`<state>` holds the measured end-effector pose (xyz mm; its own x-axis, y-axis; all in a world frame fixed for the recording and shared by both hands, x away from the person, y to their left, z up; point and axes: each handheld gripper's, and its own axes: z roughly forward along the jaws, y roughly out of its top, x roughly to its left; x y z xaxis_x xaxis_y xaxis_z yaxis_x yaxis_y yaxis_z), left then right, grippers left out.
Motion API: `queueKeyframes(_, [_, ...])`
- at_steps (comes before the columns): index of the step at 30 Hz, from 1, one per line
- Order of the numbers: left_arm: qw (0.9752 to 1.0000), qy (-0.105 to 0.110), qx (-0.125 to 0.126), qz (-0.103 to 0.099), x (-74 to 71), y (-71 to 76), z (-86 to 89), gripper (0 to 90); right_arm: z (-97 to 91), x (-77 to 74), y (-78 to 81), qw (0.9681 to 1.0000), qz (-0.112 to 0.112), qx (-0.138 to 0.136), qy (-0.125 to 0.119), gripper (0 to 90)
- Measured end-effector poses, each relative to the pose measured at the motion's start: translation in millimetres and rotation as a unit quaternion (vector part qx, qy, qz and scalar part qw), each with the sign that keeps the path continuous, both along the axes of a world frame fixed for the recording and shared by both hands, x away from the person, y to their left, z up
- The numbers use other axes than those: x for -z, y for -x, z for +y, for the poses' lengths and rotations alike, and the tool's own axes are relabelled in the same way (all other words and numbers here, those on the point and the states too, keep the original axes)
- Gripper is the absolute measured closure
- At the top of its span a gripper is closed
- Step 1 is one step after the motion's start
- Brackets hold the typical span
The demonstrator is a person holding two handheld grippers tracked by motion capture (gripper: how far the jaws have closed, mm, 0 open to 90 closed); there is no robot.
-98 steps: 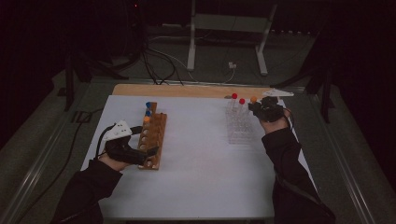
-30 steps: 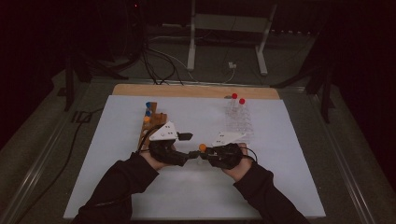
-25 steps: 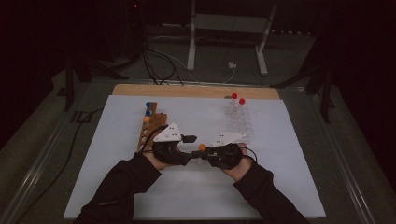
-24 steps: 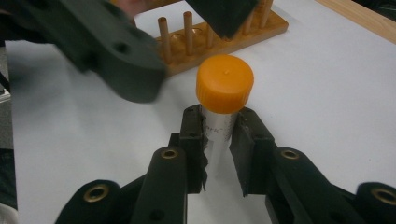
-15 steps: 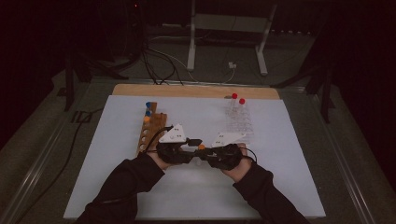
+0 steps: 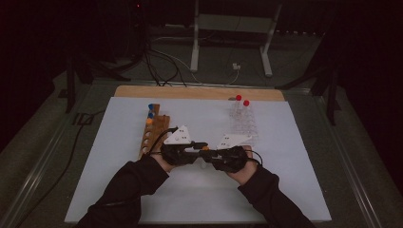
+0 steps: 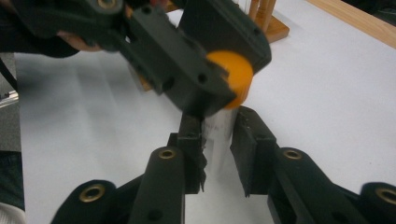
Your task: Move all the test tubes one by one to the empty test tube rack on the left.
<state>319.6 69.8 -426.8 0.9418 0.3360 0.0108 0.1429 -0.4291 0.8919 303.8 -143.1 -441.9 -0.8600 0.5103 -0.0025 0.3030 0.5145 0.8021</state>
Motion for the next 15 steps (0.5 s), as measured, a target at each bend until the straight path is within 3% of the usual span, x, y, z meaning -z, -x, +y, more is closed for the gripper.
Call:
queueKeyframes(5, [0.9999, 0.006, -0.010, -0.009, -11.5, 0.3, 11.2, 71.8, -3.4, -3.3, 3.1, 0.9999, -0.010, 0.008, -0.006, 58.7])
queueKeyframes(15, [0.9977, 0.009, -0.061, -0.030, -39.0, -4.8, 51.6, 71.8, -13.5, -11.7, 3.4, 0.9983, -0.011, 0.037, -0.044, 22.5])
